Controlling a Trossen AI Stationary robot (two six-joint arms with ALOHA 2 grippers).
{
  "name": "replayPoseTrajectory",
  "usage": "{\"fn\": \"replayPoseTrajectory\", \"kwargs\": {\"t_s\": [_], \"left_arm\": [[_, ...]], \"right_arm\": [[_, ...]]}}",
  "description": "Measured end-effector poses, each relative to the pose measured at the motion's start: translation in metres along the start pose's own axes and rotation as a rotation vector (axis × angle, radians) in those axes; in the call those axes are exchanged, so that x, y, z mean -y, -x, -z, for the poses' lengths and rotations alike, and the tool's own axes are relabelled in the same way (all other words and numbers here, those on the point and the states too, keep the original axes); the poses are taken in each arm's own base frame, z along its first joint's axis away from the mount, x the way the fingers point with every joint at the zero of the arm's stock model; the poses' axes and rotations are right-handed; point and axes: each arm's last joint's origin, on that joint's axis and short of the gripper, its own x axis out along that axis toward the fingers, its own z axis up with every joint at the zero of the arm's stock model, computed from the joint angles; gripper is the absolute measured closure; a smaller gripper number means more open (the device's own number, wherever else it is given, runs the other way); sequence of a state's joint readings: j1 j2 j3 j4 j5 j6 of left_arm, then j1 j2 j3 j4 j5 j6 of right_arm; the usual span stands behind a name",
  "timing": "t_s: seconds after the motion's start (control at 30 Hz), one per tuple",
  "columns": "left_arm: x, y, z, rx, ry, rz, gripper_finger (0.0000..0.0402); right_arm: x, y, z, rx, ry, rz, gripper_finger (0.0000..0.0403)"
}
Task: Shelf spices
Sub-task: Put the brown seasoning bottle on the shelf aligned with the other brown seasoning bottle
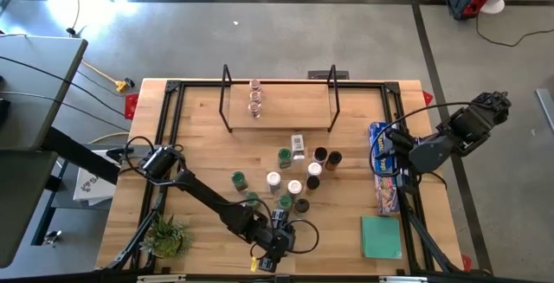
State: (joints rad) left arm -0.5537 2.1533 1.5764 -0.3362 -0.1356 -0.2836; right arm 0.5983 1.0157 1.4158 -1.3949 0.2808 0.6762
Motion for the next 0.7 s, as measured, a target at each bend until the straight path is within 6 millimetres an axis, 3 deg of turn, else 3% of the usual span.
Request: {"fn": "replayPoseTrajectory", "kwargs": {"t_s": [0.2,0.53,0.7], "left_arm": [[0.000,-0.004,0.001,0.001,0.001,-0.001,0.0180],[0.000,-0.010,0.001,0.032,0.006,-0.020,0.0185],[0.001,-0.016,0.005,0.014,0.035,-0.005,0.0213]], "right_arm": [[0.000,0.000,0.000,0.000,0.000,0.000,0.0185],[0.000,0.000,0.000,0.000,-0.005,0.001,0.0185],[0.000,0.000,0.000,-0.001,-0.016,0.000,0.0185]]}}
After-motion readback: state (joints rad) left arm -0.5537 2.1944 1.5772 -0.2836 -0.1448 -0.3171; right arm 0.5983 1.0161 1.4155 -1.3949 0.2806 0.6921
